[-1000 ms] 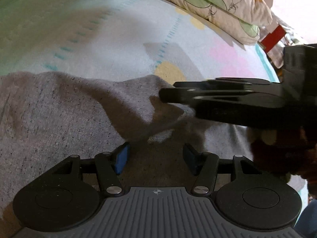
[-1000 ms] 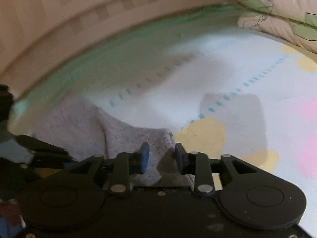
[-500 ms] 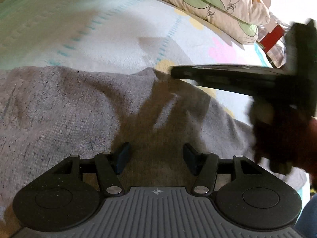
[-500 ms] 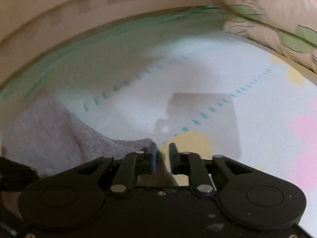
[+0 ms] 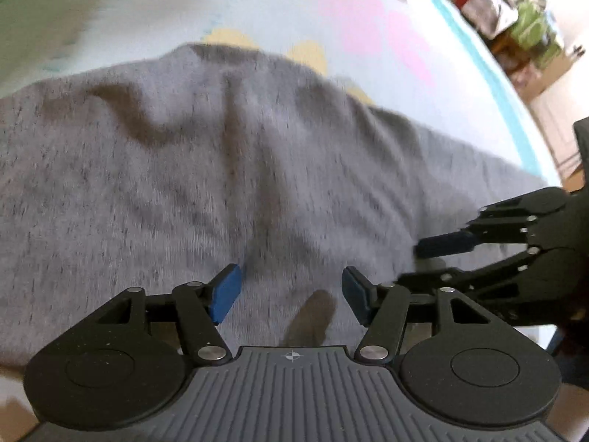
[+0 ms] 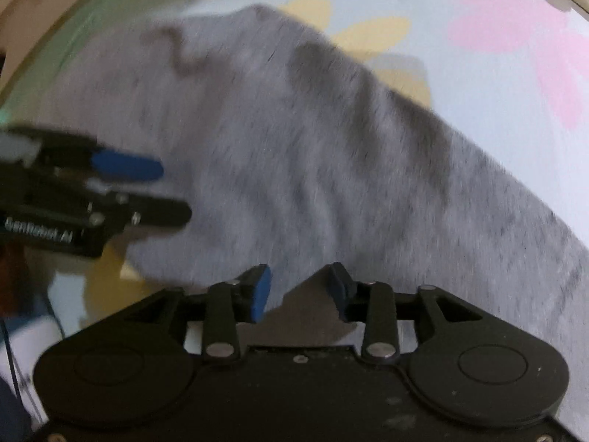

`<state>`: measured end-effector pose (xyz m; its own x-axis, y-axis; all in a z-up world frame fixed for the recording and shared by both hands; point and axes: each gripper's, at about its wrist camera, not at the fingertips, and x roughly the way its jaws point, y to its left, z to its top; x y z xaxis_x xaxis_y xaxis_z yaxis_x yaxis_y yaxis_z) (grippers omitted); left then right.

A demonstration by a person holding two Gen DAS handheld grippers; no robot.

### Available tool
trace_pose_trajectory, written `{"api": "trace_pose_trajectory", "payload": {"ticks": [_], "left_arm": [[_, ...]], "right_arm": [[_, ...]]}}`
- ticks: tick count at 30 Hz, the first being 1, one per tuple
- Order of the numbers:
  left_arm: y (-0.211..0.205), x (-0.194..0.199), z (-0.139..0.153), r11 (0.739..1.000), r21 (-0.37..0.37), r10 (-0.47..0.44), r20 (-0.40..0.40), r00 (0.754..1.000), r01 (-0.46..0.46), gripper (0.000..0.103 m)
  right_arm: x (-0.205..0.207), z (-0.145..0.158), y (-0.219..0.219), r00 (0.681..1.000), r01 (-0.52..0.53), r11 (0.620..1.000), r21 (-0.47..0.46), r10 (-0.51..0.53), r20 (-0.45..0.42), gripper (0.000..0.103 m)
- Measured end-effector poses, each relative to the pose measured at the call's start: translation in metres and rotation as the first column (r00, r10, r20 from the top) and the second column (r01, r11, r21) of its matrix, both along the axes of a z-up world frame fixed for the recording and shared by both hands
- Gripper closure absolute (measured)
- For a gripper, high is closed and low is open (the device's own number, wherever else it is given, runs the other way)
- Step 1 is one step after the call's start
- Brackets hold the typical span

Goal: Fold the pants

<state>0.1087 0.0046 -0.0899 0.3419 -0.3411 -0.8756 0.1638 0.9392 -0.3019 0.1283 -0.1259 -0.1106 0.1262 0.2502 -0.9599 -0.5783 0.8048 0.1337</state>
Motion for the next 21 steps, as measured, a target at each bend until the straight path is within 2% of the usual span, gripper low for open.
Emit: {"api": "trace_pose_trajectory", "payload": {"ticks": [2, 4, 7, 10, 12, 15, 18, 21], "left_arm": [[-0.003, -0.001, 0.000, 1.000, 0.007, -0.004, -0.015, 1.000, 0.004, 0.044], [-0.002, -0.004, 0.000, 1.000, 0.010, 0.000, -0.020, 1.000, 0.000, 0.044], [-0.003, -0.006, 0.004, 1.000, 0.009, 0.014, -0.006, 1.000, -0.014, 0.043], [-0.008, -0.011, 0.013, 1.000, 0.012, 0.012, 0.041, 0.999, -0.013, 0.043], [-0.015, -0.011, 0.019, 1.000, 0.005, 0.013, 0.077, 0.997, -0.014, 0.043], [-0.031, -0.011, 0.026, 1.000, -0.004, -0.001, 0.123, 0.992, 0.001, 0.043], [-0.051, -0.006, 0.030, 1.000, -0.014, -0.021, 0.157, 0.987, 0.024, 0.043], [-0.074, 0.000, 0.031, 0.998, -0.031, -0.043, 0.174, 0.984, 0.049, 0.043]], "right_arm": [[-0.007, 0.001, 0.000, 1.000, -0.017, 1.000, -0.005, 0.017, -0.017, 0.060], [-0.013, 0.007, -0.003, 1.000, -0.015, 1.000, 0.005, 0.015, 0.011, 0.061], [-0.013, 0.029, -0.028, 0.992, 0.083, 0.994, 0.073, -0.089, 0.085, 0.061], [-0.008, 0.063, -0.067, 0.959, 0.194, 0.970, 0.148, -0.220, 0.180, 0.061], [-0.009, 0.085, -0.098, 0.924, 0.261, 0.948, 0.184, -0.300, 0.238, 0.060], [-0.012, 0.110, -0.156, 0.855, 0.371, 0.898, 0.234, -0.429, 0.292, 0.057], [-0.029, 0.129, -0.217, 0.765, 0.483, 0.833, 0.271, -0.552, 0.331, 0.055], [-0.049, 0.134, -0.270, 0.674, 0.585, 0.754, 0.301, -0.657, 0.338, 0.054]]}}
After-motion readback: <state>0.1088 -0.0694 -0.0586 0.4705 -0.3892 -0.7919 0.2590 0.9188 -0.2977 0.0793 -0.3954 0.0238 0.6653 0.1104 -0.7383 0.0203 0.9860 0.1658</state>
